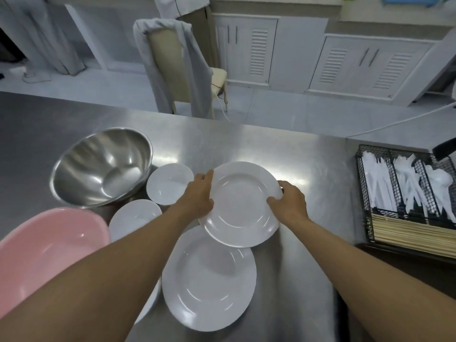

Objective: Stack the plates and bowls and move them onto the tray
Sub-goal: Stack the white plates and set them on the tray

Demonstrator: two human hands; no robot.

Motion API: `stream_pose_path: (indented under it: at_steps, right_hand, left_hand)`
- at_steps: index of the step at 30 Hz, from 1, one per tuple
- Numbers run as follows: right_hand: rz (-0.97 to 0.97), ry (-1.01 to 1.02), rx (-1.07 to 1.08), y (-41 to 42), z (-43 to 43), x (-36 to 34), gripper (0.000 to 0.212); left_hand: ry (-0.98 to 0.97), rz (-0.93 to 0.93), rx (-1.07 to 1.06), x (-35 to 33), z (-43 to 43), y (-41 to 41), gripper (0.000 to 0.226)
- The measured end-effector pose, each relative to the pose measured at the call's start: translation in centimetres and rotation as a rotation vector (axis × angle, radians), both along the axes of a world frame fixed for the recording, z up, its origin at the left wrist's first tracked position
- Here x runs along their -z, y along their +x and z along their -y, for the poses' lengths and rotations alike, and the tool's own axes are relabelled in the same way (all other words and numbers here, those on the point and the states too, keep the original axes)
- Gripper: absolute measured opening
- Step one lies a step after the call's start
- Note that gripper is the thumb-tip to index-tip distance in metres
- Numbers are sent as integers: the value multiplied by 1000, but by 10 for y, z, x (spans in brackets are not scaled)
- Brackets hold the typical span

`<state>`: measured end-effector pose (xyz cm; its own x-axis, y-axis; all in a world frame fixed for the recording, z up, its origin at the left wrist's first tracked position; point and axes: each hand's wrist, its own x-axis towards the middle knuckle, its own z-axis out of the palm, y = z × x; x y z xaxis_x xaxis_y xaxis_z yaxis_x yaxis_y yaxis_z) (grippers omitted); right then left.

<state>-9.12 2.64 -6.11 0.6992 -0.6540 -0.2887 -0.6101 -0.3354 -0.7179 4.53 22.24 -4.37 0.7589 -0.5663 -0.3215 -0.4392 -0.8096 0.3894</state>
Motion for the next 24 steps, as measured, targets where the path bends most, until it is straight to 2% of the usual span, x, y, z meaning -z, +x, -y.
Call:
stream_pose_path:
  at_steps: [11, 14, 21, 24]
  right_hand:
    - [-59, -18, -161, -34, -68, 18, 34]
    - [-76, -35, -190, -40, -80, 22, 32]
    - [-131, -100, -220, -53, -101, 31, 34]
    - [-145, -87, -229, -59, -103, 33, 41]
  left_hand:
    - [-11, 17, -122, 21, -88, -66, 84]
    - [-14, 51, -169, 26, -98, -77, 74]
    - [56, 31, -194, 40, -109, -87, 81]
    - [85, 47, -161, 43, -111, -88, 84]
